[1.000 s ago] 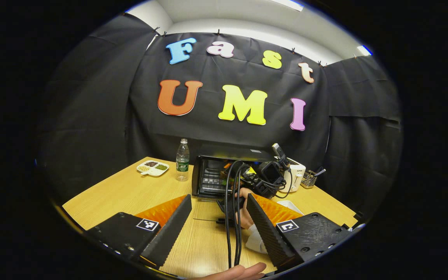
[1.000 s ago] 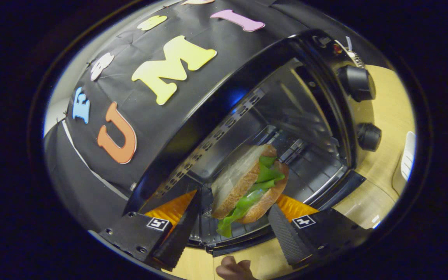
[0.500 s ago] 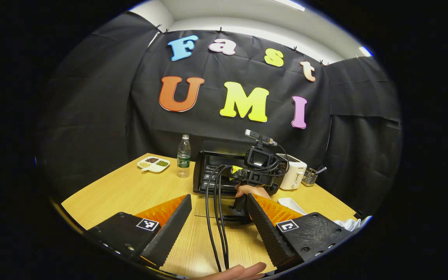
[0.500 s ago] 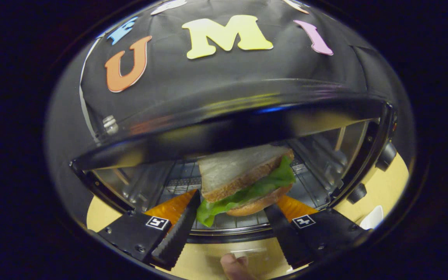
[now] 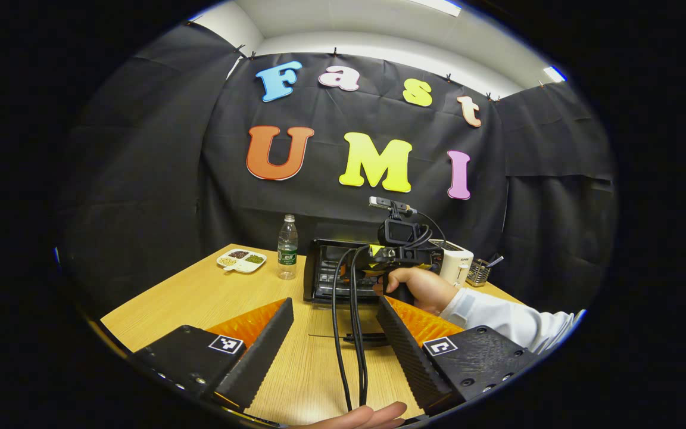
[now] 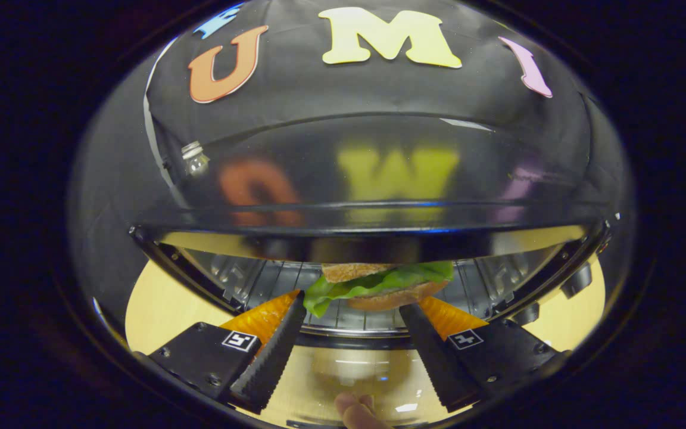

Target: Open the electric oven with the left hand, put the food in, and close the electric oven.

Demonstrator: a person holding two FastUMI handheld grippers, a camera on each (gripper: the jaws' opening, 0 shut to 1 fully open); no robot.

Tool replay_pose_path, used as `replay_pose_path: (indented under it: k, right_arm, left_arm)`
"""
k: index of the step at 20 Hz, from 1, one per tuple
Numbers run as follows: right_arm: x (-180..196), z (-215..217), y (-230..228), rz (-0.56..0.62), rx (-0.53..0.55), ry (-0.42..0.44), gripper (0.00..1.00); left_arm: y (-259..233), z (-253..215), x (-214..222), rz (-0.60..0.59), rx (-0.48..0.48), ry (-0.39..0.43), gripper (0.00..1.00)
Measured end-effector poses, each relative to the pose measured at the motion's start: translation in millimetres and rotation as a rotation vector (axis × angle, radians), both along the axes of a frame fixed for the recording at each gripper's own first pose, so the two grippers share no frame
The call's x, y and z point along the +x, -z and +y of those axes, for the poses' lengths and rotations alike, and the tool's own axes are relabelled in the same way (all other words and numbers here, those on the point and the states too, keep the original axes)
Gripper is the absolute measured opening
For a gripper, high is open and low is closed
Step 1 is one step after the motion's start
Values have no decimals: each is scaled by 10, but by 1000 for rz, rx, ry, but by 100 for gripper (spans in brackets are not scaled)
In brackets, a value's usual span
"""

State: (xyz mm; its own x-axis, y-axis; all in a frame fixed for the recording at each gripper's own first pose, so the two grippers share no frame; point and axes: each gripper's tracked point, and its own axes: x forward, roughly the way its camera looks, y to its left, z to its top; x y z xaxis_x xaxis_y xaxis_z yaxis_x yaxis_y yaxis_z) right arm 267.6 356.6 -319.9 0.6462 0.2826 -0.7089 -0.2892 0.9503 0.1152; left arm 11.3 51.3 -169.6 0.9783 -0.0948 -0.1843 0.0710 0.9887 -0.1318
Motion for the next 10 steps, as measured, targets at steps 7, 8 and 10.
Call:
replay_pose_path:
  k: [7,8,10]
  right_arm:
    - [-516,54,-50,192,78,-112,100]
    - [-573,39,-109,180,86,-119,100]
    - [-665,-49,-308,113,88,-134,100]
  left_arm:
    - [51,36,-62,33,27,-22,94]
    - [53,32,-58,33,35,-24,94]
    - [75,37,-40,43,43,-28,94]
